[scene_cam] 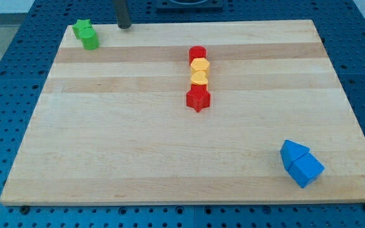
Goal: Push the green star towards the bottom of the board
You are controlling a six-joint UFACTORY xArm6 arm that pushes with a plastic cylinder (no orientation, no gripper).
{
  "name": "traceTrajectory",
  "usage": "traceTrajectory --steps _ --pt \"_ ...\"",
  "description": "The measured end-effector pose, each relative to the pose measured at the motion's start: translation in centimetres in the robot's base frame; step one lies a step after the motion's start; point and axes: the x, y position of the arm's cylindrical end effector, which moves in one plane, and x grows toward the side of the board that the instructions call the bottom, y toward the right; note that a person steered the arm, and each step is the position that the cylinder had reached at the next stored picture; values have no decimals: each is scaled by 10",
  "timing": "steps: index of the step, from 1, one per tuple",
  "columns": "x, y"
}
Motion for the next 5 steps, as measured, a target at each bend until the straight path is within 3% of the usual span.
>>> traceTrajectory --steps 5 --pt "0 -52"
